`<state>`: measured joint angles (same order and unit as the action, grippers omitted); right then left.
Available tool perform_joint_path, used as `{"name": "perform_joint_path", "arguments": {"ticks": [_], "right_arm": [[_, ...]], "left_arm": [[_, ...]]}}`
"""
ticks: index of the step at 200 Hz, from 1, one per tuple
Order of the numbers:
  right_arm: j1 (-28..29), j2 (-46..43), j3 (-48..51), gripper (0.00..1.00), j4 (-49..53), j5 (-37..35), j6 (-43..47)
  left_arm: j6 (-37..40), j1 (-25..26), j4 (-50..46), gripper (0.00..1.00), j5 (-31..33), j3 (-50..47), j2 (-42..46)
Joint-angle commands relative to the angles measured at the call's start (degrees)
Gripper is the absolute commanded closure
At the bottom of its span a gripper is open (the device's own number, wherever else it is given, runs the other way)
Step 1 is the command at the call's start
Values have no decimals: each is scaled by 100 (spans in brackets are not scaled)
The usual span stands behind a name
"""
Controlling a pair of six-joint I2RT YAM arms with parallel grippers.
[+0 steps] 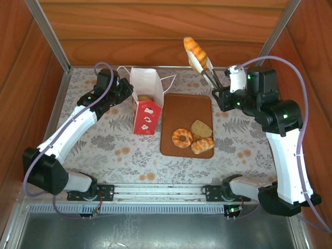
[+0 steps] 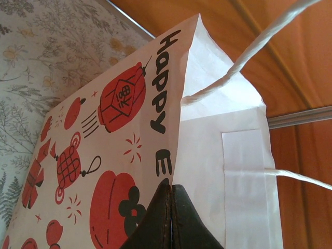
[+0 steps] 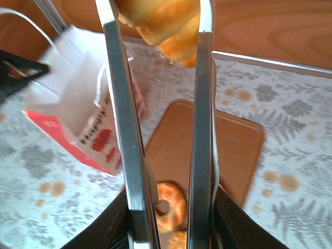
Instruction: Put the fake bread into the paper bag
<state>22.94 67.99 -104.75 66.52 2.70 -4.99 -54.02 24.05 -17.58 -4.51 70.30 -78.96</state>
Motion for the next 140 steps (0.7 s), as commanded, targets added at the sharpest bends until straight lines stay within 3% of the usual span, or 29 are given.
{"name": "perform_joint_path", "arguments": {"ticks": [1, 35, 73, 110, 140], "right_arm": [[100, 124, -228, 81, -432, 793, -872], [518, 327, -181, 82, -1101, 1185, -1581], [1482, 916, -255, 82, -1409, 619, -1964], [1910, 1170, 473, 82, -2317, 503, -2761], [2065, 1328, 726, 82, -2203, 185, -2840]], "left_arm": [[-49, -18, 349, 100, -167, 177, -63], [-201, -15, 645, 100, -370, 144, -187], [-146, -10, 751, 100, -423, 9, -112], [-109, -10, 774, 100, -344, -217, 73], [-100, -16, 791, 100, -356, -330, 138]]}}
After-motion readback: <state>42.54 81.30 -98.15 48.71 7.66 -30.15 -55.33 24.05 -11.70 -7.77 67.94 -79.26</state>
